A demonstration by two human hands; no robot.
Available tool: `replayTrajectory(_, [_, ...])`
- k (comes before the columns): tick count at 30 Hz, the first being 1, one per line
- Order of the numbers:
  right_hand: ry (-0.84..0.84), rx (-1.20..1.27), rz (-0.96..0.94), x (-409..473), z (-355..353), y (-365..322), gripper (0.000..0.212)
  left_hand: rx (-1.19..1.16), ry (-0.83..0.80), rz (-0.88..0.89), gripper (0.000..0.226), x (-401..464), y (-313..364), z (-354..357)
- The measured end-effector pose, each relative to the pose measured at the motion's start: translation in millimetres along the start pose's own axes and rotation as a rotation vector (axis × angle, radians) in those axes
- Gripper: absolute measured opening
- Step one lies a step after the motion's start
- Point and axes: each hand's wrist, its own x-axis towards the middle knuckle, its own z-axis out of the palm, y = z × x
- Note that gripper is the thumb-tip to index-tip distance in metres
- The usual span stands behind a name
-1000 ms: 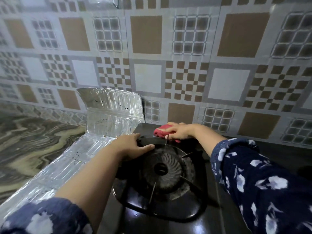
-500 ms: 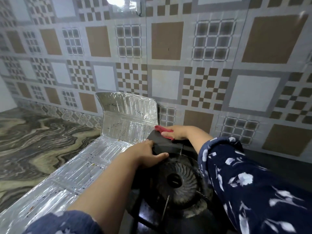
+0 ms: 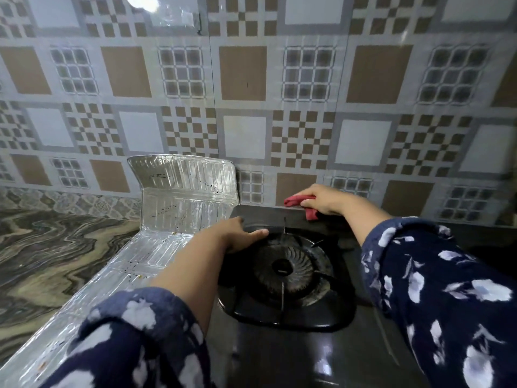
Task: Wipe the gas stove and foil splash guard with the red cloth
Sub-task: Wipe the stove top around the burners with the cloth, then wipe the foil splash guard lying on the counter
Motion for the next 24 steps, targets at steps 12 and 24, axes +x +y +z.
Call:
replayTrajectory(12, [-0.068,-0.096,-0.197,-72.1,71.0,-235.5,0.028,0.083,0.033,-0.012,0.059,-122.3,-148.8,-51.8])
replayTrajectory(24, [-0.366,-0.198,-0.324,-109.9,287.7,-363.9,0.037,0.084,0.043,-0.292,0.081,-242.0,-339.8,27.3])
